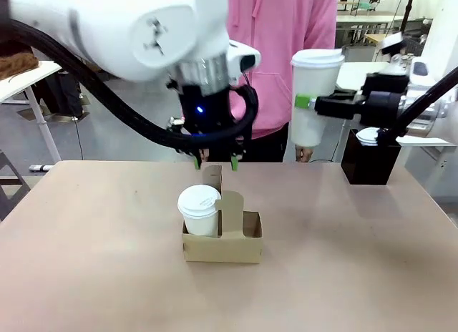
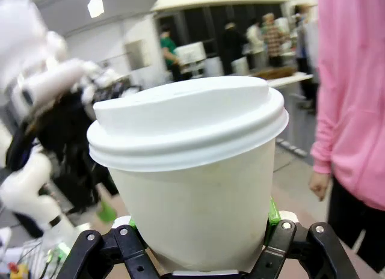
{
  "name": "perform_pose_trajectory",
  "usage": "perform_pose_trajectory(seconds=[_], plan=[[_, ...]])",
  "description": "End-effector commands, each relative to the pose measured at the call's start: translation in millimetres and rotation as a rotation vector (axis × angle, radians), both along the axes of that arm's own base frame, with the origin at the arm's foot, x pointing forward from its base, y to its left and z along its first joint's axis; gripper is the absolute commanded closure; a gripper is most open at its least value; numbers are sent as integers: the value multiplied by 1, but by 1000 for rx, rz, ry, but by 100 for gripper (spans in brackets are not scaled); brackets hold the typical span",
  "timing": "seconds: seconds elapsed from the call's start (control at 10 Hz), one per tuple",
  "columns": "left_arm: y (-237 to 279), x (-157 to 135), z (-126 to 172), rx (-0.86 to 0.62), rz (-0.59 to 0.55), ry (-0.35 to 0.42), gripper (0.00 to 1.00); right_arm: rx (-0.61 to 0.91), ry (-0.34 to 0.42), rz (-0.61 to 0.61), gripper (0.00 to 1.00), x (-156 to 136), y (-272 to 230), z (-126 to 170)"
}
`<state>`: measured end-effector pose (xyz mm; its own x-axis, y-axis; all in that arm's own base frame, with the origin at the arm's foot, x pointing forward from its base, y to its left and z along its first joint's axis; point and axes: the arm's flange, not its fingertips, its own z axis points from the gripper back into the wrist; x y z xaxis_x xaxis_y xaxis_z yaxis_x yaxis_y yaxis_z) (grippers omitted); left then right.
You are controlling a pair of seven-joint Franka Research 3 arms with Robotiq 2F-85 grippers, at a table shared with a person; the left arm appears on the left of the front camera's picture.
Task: Pour a drink into a cup and package it in a carrier.
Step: Insert the held 600 ml Paper Cup into the Cup Carrier.
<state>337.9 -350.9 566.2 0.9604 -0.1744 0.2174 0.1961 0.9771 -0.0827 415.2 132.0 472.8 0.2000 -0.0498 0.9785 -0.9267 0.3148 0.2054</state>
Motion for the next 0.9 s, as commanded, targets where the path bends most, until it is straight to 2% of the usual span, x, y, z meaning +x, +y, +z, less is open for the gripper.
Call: perform_pose_trajectory(seconds=[0.0,0.2,0.4,0.5,0.6,0.7,0.8], plan=[[54,-9,12,-37,-150,43,0,-7,-65,152,20,15,1,-13],[101,-17,19,-21,-339,19,0,45,-122,312,20,4,18,-34],[153,-19,15,-33,-510,-47,0,80,-138,307,20,5,31,-58],[173,-20,10,-42,-561,-94,0,85,-165,271,20,6,36,-67],[181,-21,5,-46,-592,-134,0,40,-173,209,20,6,35,-71],[178,-23,3,-66,-475,-114,0,54,-121,305,20,0,33,-63],[175,-14,15,0,-547,-82,0,54,-121,305,20,0,33,-63]])
